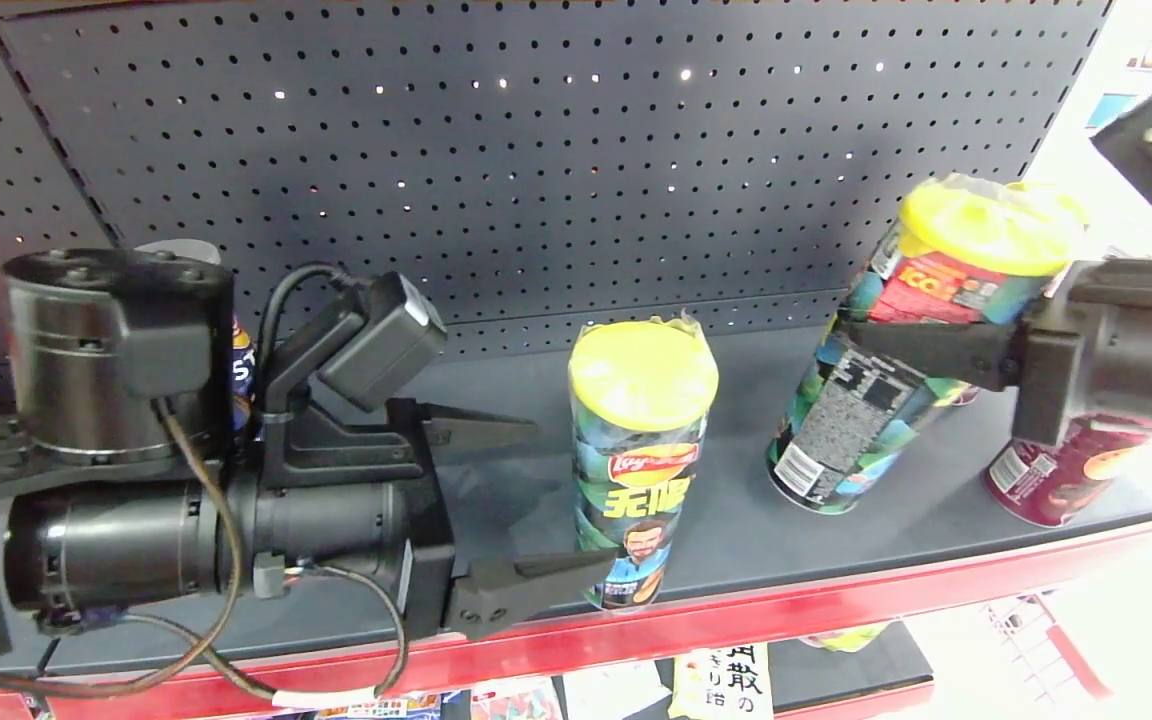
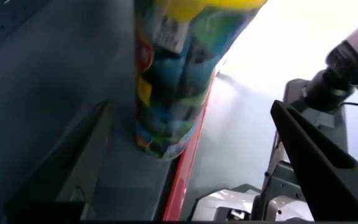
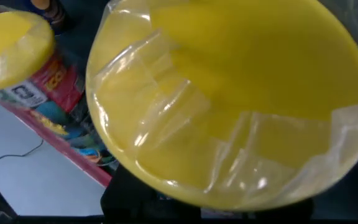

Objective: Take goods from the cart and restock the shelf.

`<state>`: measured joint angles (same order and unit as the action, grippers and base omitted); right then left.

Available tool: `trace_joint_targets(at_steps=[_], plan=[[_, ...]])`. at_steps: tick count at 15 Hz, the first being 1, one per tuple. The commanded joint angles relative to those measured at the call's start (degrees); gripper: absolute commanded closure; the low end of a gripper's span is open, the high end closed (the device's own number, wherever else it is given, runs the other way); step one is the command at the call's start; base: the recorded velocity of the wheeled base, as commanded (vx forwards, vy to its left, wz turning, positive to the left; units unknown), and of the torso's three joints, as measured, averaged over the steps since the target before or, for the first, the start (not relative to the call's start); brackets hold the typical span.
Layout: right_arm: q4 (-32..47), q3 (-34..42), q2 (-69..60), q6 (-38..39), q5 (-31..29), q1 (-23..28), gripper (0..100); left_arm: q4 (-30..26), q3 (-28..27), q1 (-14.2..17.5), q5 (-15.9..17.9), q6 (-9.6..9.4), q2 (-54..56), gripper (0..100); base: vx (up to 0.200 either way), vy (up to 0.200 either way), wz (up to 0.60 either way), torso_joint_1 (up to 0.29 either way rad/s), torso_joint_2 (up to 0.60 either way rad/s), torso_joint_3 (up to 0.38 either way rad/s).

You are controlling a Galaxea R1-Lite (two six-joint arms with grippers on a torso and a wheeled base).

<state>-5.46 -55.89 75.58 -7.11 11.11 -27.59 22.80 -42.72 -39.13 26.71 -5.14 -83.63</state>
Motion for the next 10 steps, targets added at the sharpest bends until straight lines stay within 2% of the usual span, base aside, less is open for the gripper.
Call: trace_joint_targets(at_steps=[1,3,5,6,10], plan=[[-0.08,-6.68,10.11,-0.80,-0.21,-0.63,100,-0.12,3.25,0.02,-3.24,0.57,4.97,0,0.000,0.000,0.00,0.000,0.00,0.000],[-0.08,-10.99,15.12,-0.89,0.06,-0.80,100,-0.30,5.19,1.16,-6.14,0.57,6.64,0,0.000,0.000,0.00,0.000,0.00,0.000],[-0.08,-14.86,19.25,-0.98,0.67,-0.89,100,-0.30,6.68,2.83,-10.19,0.40,7.43,0,0.000,0.000,0.00,0.000,0.00,0.000],[-0.08,-18.02,22.59,-0.98,1.64,-0.89,100,-0.30,7.82,3.62,-13.26,0.40,8.48,0,0.000,0.000,0.00,0.000,0.00,0.000],[-0.08,-26.11,30.06,-1.33,1.64,-2.03,100,-0.30,10.11,3.98,-13.26,0.40,10.24,0,0.000,0.000,0.00,0.000,0.00,0.000]])
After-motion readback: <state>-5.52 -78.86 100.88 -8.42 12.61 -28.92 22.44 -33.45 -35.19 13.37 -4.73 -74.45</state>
